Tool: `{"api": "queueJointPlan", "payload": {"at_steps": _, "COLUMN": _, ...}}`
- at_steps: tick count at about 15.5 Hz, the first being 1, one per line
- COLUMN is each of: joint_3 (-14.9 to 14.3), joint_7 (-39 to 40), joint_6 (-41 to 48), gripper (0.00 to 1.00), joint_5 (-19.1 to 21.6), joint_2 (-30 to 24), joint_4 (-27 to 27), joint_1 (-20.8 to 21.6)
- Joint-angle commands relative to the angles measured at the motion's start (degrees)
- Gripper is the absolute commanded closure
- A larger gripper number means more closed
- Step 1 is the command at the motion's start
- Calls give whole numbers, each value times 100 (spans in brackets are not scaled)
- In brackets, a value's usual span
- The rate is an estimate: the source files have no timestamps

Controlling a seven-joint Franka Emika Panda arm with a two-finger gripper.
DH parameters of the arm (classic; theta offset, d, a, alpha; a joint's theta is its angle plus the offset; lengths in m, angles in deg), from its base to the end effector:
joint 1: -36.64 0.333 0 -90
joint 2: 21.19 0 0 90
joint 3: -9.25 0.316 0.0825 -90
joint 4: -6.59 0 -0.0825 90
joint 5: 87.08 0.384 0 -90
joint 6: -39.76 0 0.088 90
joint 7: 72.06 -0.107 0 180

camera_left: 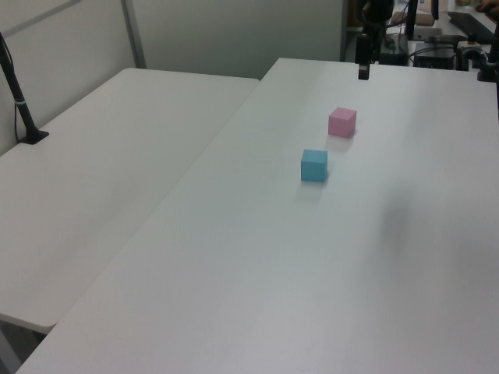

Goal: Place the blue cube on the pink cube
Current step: 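Move the open gripper above the light-blue cube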

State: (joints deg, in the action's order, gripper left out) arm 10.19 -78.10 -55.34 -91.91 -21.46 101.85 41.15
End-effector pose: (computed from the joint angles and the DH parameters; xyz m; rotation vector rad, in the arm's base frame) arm 0.5572 0.0448 0.5917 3.0581 -0.0044 0.0158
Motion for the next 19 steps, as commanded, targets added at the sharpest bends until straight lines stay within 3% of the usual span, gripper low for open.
{"api": "queueJointPlan", "payload": {"at_steps": 1, "joint_3": -50, "joint_7": -20, "joint_6": -44, "gripper": 0, "joint_5": 131, "joint_2": -62, "joint_4": 160, "joint_1": -29}}
{"api": "queueJointPlan", "payload": {"at_steps": 11, "joint_3": -42, "joint_7": -20, "joint_6": -62, "gripper": 0, "joint_5": 131, "joint_2": -35, "joint_4": 151, "joint_1": -91}}
{"api": "queueJointPlan", "payload": {"at_steps": 16, "joint_3": -33, "joint_7": -11, "joint_6": -211, "gripper": 0, "joint_5": 219, "joint_2": 518, "joint_4": -77, "joint_1": -56}}
{"api": "queueJointPlan", "payload": {"at_steps": 19, "joint_3": -24, "joint_7": 23, "joint_6": -815, "gripper": 0, "joint_5": 210, "joint_2": 869, "joint_4": -104, "joint_1": -47}}
